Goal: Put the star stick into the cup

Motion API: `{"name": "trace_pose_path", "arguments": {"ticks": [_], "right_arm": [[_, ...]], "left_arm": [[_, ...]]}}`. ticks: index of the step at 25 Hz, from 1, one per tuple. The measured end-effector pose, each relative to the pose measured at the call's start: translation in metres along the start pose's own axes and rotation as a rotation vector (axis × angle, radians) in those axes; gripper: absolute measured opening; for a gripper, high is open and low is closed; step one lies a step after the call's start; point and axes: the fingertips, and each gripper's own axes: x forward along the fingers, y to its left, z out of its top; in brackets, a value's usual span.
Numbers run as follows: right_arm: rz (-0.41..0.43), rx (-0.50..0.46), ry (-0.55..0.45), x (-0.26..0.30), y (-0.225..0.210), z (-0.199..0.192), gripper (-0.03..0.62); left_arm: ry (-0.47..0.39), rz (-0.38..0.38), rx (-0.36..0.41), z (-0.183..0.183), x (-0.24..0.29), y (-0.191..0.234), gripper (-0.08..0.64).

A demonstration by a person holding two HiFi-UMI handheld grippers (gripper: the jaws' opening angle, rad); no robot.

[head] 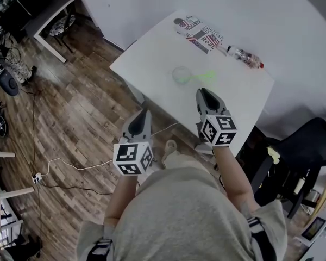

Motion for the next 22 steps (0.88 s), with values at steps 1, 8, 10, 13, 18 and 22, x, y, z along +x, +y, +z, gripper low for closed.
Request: {"name": "trace_pose_path", "arguments": {"ticks": [1, 8, 10, 13, 18, 22], "right_arm": [[0.006, -0.011, -0.011, -0.008, 0.007, 0.002, 0.029], [0.051, -0.014, -0.054, -0.066, 0.052, 0.008, -0.005], [0.054, -0.014, -0.066, -0.082, 0.061, 0.008, -0.005], [0.054, -0.012, -0.080, -0.106, 0.074, 0.004, -0.005], [0.052, -0.025, -0.093, -0.147, 0.091, -0.004, -0.005], [0.060, -0.031, -0.102, -0.182, 0.107, -0.010, -0.005]], "left_arm": [[-0.001, -0.003, 0.001, -0.002, -0.006, -0.002, 0.014], [-0.016, -0.014, 0.006, -0.016, -0.057, -0.015, 0.012], [-0.021, -0.016, 0.009, -0.020, -0.070, -0.019, 0.014], [-0.022, -0.018, 0.013, -0.028, -0.090, -0.024, 0.012], [-0.028, -0.018, 0.018, -0.040, -0.124, -0.038, 0.014], [-0.043, -0.017, 0.021, -0.046, -0.154, -0.050, 0.014]]}}
